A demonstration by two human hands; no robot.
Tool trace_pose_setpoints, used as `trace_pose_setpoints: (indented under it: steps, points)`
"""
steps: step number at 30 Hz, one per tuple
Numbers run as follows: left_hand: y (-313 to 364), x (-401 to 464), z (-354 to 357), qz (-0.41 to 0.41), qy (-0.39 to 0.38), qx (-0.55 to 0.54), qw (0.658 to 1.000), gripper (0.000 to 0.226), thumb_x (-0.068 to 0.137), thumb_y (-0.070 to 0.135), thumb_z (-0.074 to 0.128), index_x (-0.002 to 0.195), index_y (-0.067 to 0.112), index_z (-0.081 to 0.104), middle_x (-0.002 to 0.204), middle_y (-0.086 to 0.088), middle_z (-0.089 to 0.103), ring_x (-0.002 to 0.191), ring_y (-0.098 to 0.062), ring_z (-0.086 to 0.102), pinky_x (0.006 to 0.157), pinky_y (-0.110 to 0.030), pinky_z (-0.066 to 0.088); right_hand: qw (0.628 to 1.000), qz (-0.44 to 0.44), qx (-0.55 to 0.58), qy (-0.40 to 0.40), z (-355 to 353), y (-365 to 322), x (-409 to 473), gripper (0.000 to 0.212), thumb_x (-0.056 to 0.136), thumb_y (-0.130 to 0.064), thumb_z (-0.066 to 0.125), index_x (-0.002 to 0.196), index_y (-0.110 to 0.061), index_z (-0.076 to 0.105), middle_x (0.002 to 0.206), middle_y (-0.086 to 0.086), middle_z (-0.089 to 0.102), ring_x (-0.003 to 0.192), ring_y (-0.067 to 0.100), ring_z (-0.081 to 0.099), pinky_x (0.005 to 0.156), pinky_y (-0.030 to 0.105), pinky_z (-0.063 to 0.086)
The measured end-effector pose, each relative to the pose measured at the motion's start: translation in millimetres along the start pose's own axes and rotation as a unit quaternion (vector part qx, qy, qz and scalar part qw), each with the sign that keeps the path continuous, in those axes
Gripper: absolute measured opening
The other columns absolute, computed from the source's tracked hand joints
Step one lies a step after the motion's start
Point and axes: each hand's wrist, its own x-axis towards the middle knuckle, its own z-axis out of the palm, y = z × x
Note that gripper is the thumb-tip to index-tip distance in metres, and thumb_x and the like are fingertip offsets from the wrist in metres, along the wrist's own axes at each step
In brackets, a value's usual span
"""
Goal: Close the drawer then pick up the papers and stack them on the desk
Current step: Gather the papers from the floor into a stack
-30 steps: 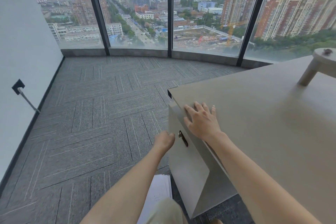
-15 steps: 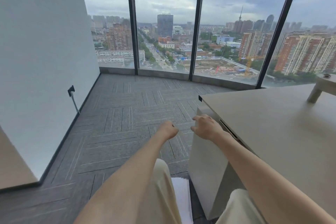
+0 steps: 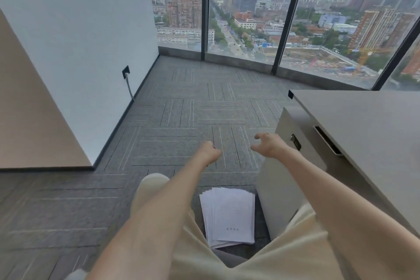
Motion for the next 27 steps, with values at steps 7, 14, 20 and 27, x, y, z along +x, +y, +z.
trace_pose_setpoints:
  steps: [7, 14, 20, 27]
  points:
    - [-44, 77, 26, -0.111, 0.005, -0.038, 0.993, 0.006, 0.088, 0.017, 0.049, 0.091, 0.012, 0.048, 0.083, -0.005, 0.051, 0.081, -0.024, 0.051, 0.068, -0.034, 0.047, 0.996, 0.001, 0.014, -0.091, 66, 12, 99, 0.06, 0.095, -0.031, 0.053, 0.148, -0.007, 0.037, 0.153, 0.013, 0.041, 0.138, 0.031, 0.041, 0.109, 0.037, 0.036]
    - [-119, 184, 94, -0.229, -0.036, -0.062, 0.971, 0.016, 0.084, 0.021, 0.053, 0.097, 0.013, 0.049, 0.089, -0.006, 0.052, 0.078, -0.023, 0.049, 0.064, -0.032, 0.043, 0.977, 0.067, 0.04, -0.196, 186, 64, 220, 0.054, 0.09, -0.033, 0.053, 0.136, -0.005, 0.048, 0.137, 0.016, 0.057, 0.122, 0.035, 0.054, 0.099, 0.041, 0.047]
    - [-200, 265, 169, -0.319, -0.054, -0.058, 0.944, 0.015, 0.084, 0.018, 0.052, 0.098, 0.013, 0.048, 0.101, -0.01, 0.055, 0.084, -0.025, 0.048, 0.071, -0.033, 0.04, 0.956, 0.138, 0.061, -0.253, 293, 120, 286, 0.059, 0.09, -0.033, 0.053, 0.142, -0.007, 0.044, 0.144, 0.015, 0.051, 0.13, 0.035, 0.048, 0.103, 0.044, 0.044]
    - [-290, 315, 250, -0.393, -0.081, -0.03, 0.915, 0.047, 0.087, 0.019, 0.051, 0.133, 0.01, 0.047, 0.133, -0.012, 0.053, 0.12, -0.031, 0.051, 0.094, -0.035, 0.044, 0.926, 0.226, 0.082, -0.292, 406, 180, 322, 0.058, 0.091, -0.031, 0.052, 0.143, -0.009, 0.042, 0.142, 0.015, 0.051, 0.126, 0.035, 0.05, 0.096, 0.041, 0.048]
